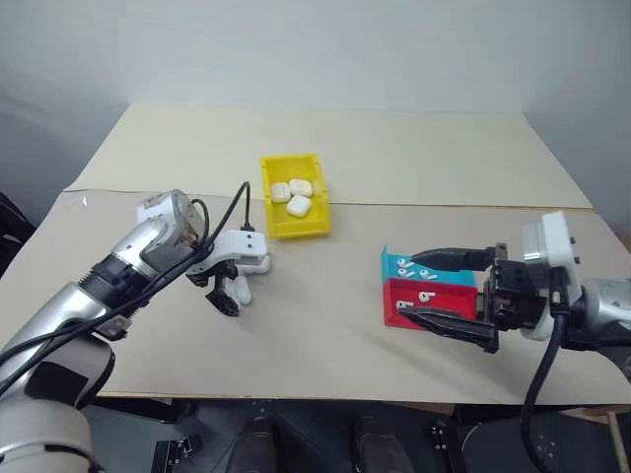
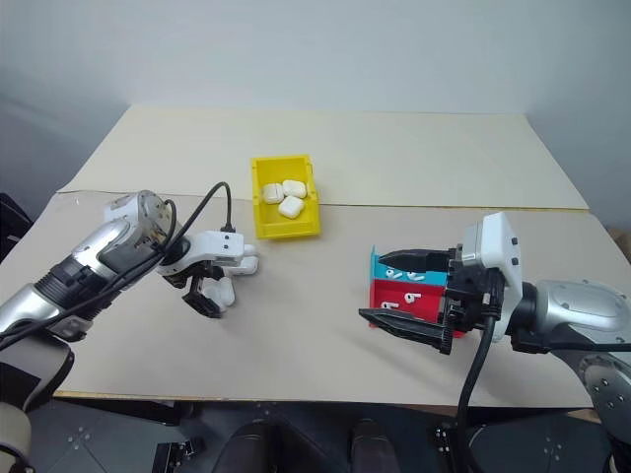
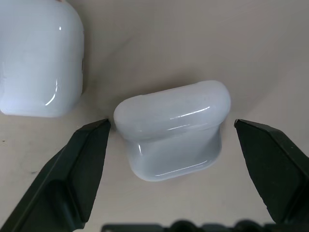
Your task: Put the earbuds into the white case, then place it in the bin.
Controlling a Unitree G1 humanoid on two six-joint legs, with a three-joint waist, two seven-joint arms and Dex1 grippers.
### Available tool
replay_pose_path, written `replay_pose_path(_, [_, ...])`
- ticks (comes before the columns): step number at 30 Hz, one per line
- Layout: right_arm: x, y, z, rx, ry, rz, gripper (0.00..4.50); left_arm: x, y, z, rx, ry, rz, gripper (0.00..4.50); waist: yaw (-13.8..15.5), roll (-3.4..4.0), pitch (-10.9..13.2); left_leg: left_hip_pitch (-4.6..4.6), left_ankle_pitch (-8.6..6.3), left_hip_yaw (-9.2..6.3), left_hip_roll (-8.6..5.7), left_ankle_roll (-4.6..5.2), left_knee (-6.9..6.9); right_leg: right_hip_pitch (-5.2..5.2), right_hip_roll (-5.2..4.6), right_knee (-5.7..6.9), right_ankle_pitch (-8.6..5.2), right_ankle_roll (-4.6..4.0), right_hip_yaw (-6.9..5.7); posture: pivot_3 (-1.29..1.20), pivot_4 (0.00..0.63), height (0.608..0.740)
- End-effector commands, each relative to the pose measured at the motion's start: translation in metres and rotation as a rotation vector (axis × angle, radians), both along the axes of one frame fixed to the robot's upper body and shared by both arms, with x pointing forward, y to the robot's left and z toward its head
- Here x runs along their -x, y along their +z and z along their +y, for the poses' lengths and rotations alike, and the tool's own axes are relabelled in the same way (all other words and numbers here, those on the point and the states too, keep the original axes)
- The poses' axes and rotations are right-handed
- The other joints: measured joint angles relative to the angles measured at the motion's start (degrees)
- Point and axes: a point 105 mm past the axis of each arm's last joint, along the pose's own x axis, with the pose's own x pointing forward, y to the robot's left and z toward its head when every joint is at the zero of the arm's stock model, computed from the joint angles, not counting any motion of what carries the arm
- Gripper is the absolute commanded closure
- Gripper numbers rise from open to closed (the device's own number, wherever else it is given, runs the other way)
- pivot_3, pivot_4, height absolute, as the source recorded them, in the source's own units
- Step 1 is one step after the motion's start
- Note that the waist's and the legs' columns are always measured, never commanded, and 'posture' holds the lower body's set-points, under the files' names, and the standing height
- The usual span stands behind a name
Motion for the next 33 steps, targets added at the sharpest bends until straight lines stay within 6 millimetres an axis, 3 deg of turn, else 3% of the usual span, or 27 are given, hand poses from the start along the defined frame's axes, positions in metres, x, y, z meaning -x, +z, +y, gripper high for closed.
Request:
replay_pose_path(1, [0.006, 0.009, 0.001, 0.003, 0.008, -0.046, 0.00, -0.002, -0.010, 0.012, -0.072, 0.055, -0.002, 0.02, 0.0, 0.00, 0.0, 0.02, 0.00, 0.00, 0.00, 0.00, 0.00, 0.01, 0.00, 0.03, 0.00, 0.00, 0.01, 0.00, 0.150, 0.740])
replay_pose_path(8, [0.006, 0.009, 0.002, -0.002, 0.011, -0.040, 0.00, 0.003, 0.000, 0.006, -0.020, 0.043, -0.002, 0.02, -0.3, 0.02, 0.0, 0.07, 0.02, -0.02, 0.00, 0.00, 0.01, 0.00, 0.02, 0.14, 0.01, -0.02, 0.02, 0.00, 0.150, 0.740])
replay_pose_path(19, [0.005, 0.007, 0.004, -0.012, 0.020, -0.038, 0.00, 0.011, 0.007, 0.016, -0.039, 0.080, -0.026, 0.02, -0.7, 0.02, 0.0, -0.02, 0.01, -0.04, 0.00, 0.01, -0.01, -0.07, 0.02, 0.07, 0.01, -0.01, 0.01, 0.00, 0.150, 0.740])
replay_pose_path(33, [0.003, 0.008, 0.006, -0.016, 0.021, -0.048, 0.00, 0.000, 0.001, 0.012, -0.032, 0.150, -0.042, 0.02, 0.3, 0.03, 0.0, 0.01, 0.02, -0.05, -0.01, 0.01, 0.05, 0.00, 0.00, 0.10, 0.01, -0.01, -0.01, 0.00, 0.150, 0.740])
